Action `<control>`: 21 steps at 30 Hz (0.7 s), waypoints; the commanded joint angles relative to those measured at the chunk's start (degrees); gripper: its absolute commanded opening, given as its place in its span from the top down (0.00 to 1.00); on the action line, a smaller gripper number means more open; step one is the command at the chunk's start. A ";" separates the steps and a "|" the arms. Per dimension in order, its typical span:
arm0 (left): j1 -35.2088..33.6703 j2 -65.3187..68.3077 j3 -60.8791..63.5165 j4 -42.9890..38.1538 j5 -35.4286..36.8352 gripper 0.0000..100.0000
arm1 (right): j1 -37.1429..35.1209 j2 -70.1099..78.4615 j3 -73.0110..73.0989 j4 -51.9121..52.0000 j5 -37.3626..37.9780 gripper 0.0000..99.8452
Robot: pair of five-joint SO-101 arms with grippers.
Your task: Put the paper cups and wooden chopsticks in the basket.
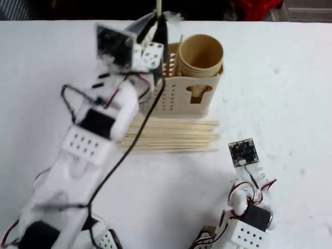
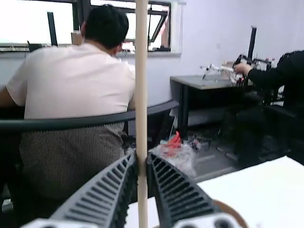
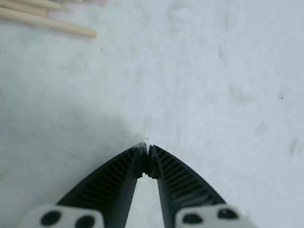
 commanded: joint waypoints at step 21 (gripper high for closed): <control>-0.57 5.58 -9.23 6.24 0.70 0.92 | 0.40 -0.31 0.44 -0.48 0.35 0.98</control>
